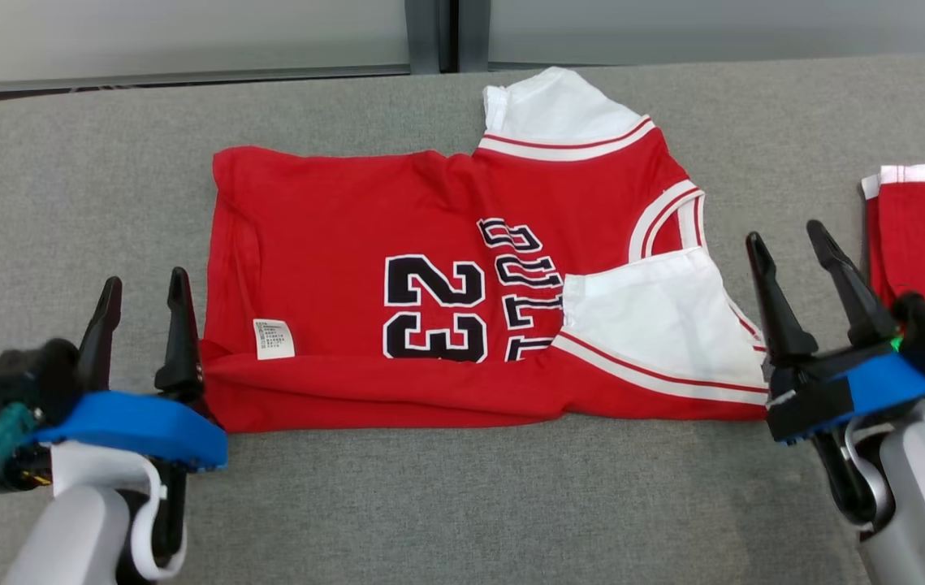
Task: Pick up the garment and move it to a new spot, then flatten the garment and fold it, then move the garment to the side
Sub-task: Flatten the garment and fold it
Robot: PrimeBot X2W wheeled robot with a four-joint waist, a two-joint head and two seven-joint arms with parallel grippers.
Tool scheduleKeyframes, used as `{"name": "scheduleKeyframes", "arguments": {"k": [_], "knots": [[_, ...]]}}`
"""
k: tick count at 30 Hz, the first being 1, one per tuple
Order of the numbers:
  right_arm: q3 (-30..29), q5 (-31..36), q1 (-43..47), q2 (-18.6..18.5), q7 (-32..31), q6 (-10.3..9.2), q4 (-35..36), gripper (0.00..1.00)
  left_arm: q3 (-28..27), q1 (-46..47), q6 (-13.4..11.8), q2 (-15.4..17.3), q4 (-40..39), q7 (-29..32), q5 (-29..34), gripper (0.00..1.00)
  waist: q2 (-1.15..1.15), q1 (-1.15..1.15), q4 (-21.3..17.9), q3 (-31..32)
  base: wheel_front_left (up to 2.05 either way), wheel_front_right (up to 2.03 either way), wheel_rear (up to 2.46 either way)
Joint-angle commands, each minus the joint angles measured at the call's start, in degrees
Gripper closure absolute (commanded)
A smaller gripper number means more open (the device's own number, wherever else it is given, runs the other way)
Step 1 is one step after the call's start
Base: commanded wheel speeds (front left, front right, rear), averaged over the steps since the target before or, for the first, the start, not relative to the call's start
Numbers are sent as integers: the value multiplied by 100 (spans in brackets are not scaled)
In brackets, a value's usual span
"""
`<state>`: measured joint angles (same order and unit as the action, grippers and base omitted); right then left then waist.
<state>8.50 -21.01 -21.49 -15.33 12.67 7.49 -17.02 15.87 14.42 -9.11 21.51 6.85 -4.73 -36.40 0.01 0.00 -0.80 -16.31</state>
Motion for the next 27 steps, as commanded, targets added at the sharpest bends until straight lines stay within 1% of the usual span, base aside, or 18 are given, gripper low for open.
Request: {"name": "scheduleKeyframes", "arguments": {"k": [1,4,6,11,14,17,22,27], "knots": [[-53,41,122,-10,39,0,75,0,23,-94,-38,-11,-23,-107,82,0,-1,0,-29,52,0,0,0],[-246,203,562,53,88,0,523,0,117,-280,-188,-17,-185,-556,442,0,-1,0,-57,191,0,0,0],[-349,301,886,110,54,0,818,0,181,-430,-278,13,-284,-688,617,0,-1,0,-87,288,0,0,0],[-580,478,1682,332,-203,0,1507,0,237,-889,-453,99,-560,-799,820,0,-1,0,-154,470,0,0,0],[-676,542,2006,445,-352,0,1789,0,221,-1195,-569,133,-679,-746,775,0,-1,0,-185,543,0,0,0],[-734,614,2207,541,-469,0,2002,0,161,-1383,-586,132,-727,-704,642,0,-1,0,-193,582,0,0,0],[-799,644,2314,572,-602,0,2138,0,212,-1455,-573,155,-750,-616,611,0,-1,0,-170,609,0,0,0],[-743,587,2326,537,-728,0,1968,0,302,-1397,-490,151,-567,-429,521,0,-1,0,-169,553,0,0,0]]}}
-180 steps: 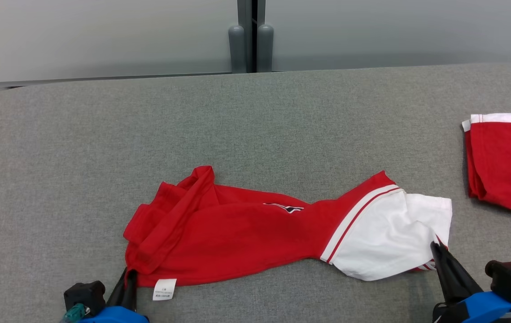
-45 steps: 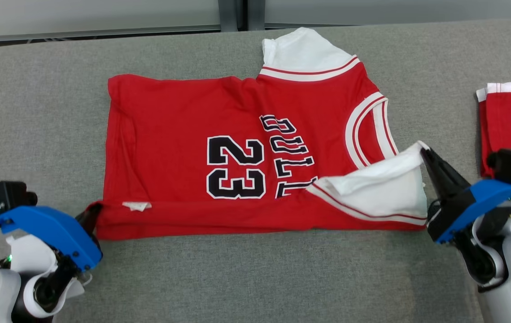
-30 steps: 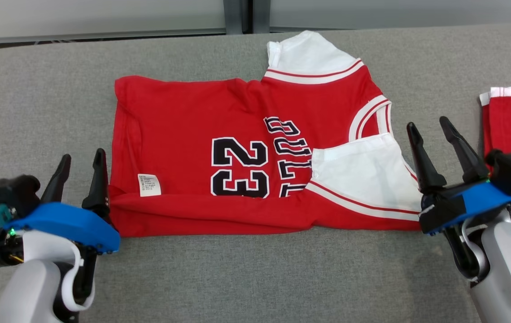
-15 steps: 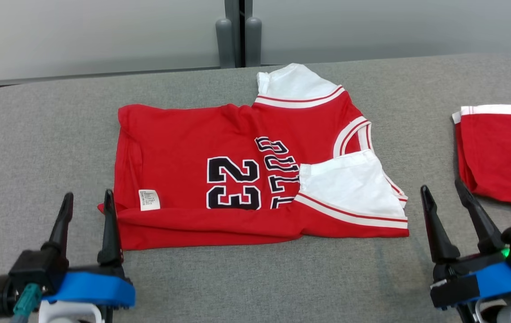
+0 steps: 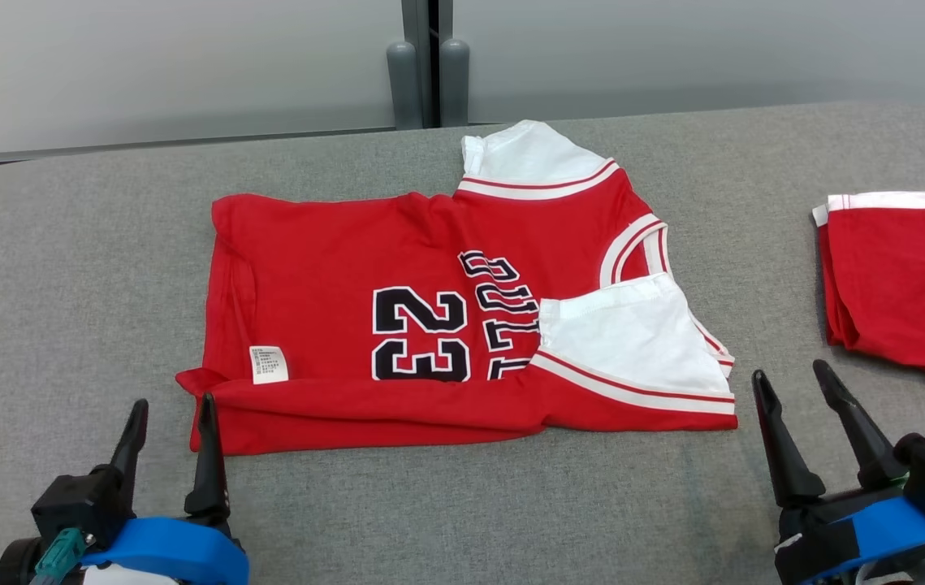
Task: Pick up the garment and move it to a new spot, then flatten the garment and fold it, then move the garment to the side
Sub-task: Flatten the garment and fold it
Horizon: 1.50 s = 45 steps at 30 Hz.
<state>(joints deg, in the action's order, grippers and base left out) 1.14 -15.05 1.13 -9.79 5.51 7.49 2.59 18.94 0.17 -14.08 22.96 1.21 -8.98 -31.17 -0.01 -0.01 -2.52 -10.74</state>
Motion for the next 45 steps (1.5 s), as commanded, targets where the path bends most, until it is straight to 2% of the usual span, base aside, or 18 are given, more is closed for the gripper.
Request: {"name": "scheduleKeyframes", "arguments": {"k": [1,5,17,18,19,20,21,27,34,39,45], "knots": [[14,-15,61,-37,-27,0,-85,0,17,27,51,-23,74,35,-43,0,1,1,2,-28,0,0,0],[107,-115,-59,-15,-55,0,-572,0,73,149,245,-88,528,156,-255,0,1,1,4,-190,0,0,0],[636,-627,-1236,-105,62,0,-2577,0,98,880,1094,-373,1965,650,-1066,0,1,1,20,-648,0,0,0],[716,-699,-1314,-112,32,0,-2705,22,125,902,1181,-412,2007,696,-1129,11,1,1,25,-661,0,0,0],[781,-740,-1371,-114,29,0,-2803,56,148,924,1243,-420,2031,700,-1152,69,1,1,27,-667,0,0,0],[837,-812,-1408,-109,46,0,-2869,64,180,941,1280,-418,2047,720,-1161,100,1,1,34,-675,0,0,0],[892,-886,-1441,-109,51,0,-2919,100,193,947,1292,-421,2034,725,-1165,100,1,1,40,-681,0,0,0],[904,-1091,-1435,-271,327,-1,-2776,100,104,848,1154,-264,1504,476,-1006,100,1,1,105,-650,0,0,0],[594,-1055,-711,-387,236,-1,-2032,100,109,334,831,25,640,779,-937,100,1,1,150,-449,0,0,0],[145,-929,232,-155,-73,-2,-1399,100,123,-239,551,155,178,1115,-1053,100,1,1,156,-234,0,0,0],[-122,-900,1215,263,-389,-1,-942,100,135,-827,410,153,9,1373,-1319,100,1,1,183,-25,0,0,0]]}}
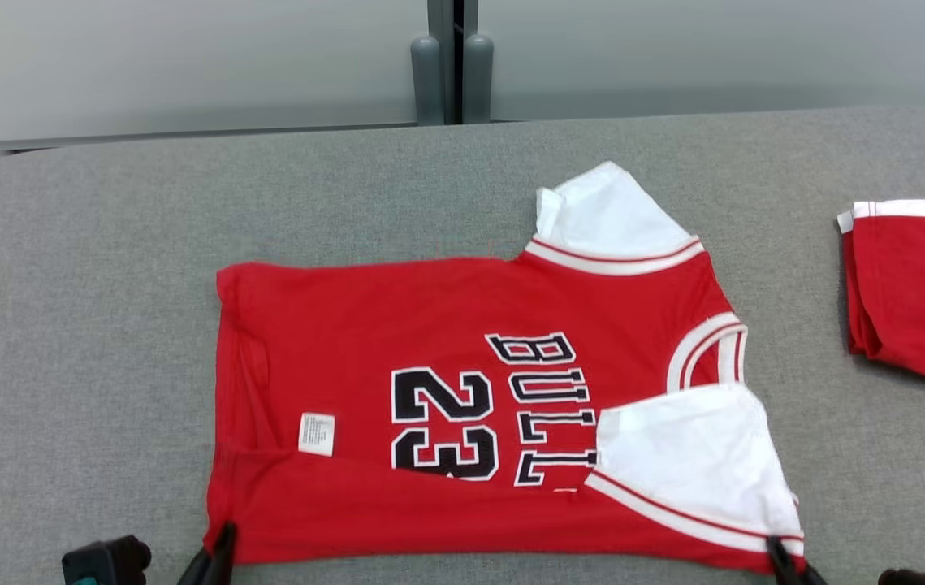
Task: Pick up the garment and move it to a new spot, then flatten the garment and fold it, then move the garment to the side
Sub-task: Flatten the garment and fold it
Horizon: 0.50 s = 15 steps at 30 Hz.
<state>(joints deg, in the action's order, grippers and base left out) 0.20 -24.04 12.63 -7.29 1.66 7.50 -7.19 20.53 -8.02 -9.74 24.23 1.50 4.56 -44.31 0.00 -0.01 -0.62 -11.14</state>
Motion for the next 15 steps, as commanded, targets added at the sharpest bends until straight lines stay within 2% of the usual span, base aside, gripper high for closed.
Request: {"name": "scheduleKeyframes", "arguments": {"k": [1,3,4,5,6,12,15], "knots": [[-22,11,124,48,-19,-2,65,100,9,-64,-14,30,0,42,-21,100,0,1,-9,37,0,0,0],[-7,11,160,77,-47,-2,66,100,26,-83,4,36,5,-7,18,100,0,1,-10,53,0,0,0],[23,18,179,93,-76,-2,37,82,24,-78,0,9,28,-78,47,53,0,1,-7,75,0,0,0],[23,53,144,94,-40,-2,29,58,58,-95,3,-24,84,-110,58,0,0,1,-5,92,0,0,0],[23,95,98,71,-23,-2,25,0,46,-74,-18,-72,132,-215,98,0,0,1,-5,110,0,0,0],[-116,431,-354,-63,236,-1,340,0,-80,112,-288,-228,236,-1110,571,0,0,1,-31,226,0,0,0],[-195,568,-610,-104,180,-1,706,0,-131,275,-394,-174,100,-1466,843,0,0,1,-51,271,0,0,0]]}}
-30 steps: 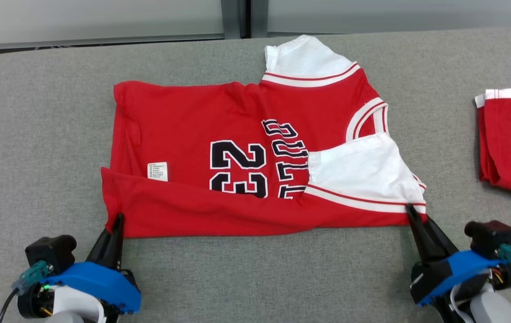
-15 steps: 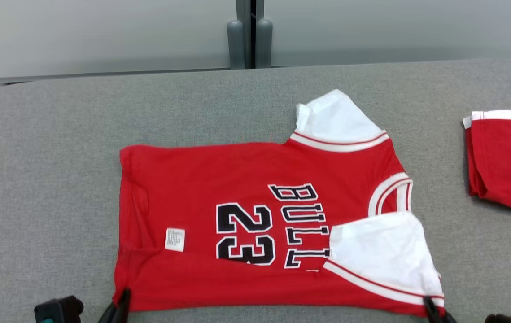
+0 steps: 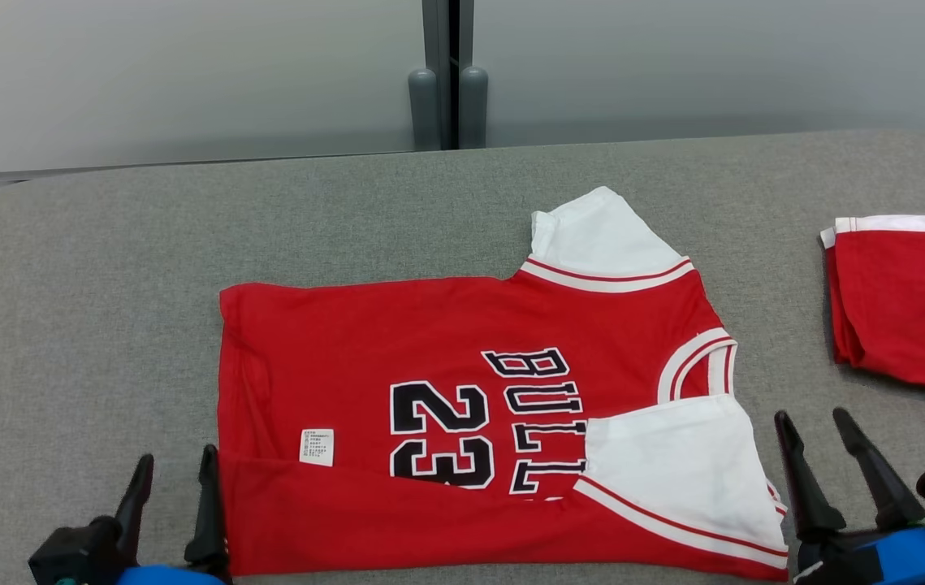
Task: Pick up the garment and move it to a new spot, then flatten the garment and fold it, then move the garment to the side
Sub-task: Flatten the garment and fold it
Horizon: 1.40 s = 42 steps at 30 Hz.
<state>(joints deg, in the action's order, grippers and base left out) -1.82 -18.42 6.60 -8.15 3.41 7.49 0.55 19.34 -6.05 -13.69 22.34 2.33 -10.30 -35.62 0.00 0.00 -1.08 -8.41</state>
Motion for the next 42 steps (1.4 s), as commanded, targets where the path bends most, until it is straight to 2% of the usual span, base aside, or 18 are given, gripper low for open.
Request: {"name": "scheduleKeyframes", "arguments": {"k": [1,9,16,19,27,33,37,42], "knots": [[-21,81,-98,-26,-23,0,85,0,-33,142,-37,43,-53,-48,54,0,0,0,-10,8,0,0,0],[-137,323,-425,-21,-438,0,968,0,-18,500,-309,232,-691,81,452,0,0,0,-61,49,0,0,0],[-177,313,-450,44,-515,0,1168,0,12,434,-449,306,-907,288,491,0,0,0,-102,-57,0,0,0],[-189,292,-492,53,-524,0,1212,0,31,590,-407,313,-907,371,454,0,0,0,-97,-164,0,0,0],[-64,282,-779,56,-454,0,1240,0,-60,2081,136,530,-32,1056,172,0,0,0,-195,-693,0,0,0],[60,223,-992,79,-333,0,1062,0,-1,3043,699,676,1160,1772,-177,0,0,0,-393,-1066,0,0,0],[140,183,-1099,97,-251,0,880,0,42,3478,1037,628,2074,2165,-469,0,0,0,-498,-1199,0,0,0],[201,109,-1222,33,-121,0,662,0,82,3920,1441,541,3014,2369,-676,0,0,0,-562,-1268,0,0,0]]}}
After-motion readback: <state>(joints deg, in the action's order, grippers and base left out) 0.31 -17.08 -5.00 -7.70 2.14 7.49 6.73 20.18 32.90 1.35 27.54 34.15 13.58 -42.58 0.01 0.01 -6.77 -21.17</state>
